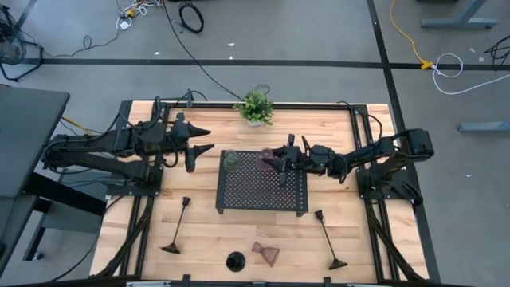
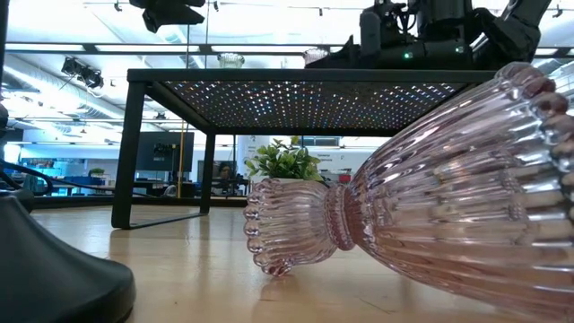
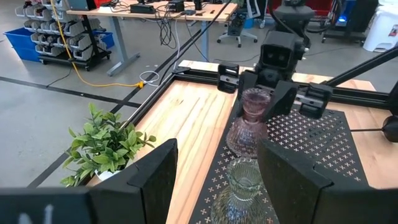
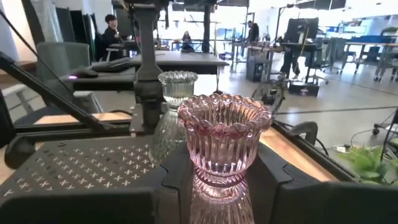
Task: Pick & Place candle stick holders
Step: Put the top right pink glass candle holder on the shelf aligned with the other glass candle holder
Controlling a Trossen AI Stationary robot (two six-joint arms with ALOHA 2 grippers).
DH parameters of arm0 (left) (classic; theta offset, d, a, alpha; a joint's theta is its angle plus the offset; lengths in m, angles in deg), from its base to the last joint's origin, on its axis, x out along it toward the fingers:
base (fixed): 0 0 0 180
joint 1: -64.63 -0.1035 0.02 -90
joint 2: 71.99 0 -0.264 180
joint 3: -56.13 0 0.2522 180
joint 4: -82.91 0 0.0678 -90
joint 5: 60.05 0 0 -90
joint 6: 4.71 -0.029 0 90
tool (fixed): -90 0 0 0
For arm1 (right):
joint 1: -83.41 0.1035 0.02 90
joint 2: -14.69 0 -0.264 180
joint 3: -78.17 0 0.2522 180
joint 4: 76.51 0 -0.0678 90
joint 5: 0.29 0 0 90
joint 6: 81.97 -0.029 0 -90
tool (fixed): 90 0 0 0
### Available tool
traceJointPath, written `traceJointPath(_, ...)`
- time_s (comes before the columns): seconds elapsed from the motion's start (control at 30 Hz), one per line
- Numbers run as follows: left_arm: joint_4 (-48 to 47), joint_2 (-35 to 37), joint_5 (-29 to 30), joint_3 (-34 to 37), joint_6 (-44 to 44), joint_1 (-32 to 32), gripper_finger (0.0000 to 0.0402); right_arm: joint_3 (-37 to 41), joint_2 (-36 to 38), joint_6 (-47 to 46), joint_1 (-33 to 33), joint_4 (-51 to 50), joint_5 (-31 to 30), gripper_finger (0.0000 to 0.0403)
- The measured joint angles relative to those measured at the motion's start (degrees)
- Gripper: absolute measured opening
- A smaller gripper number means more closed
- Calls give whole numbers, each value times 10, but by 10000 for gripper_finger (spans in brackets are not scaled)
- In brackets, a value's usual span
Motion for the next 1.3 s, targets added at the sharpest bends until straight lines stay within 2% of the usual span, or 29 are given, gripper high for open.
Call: traceJointPath(1.3, -2, 0, 2, 0, -3, 0, 225, 0, 1, -28, 1, -17, 17, 122)
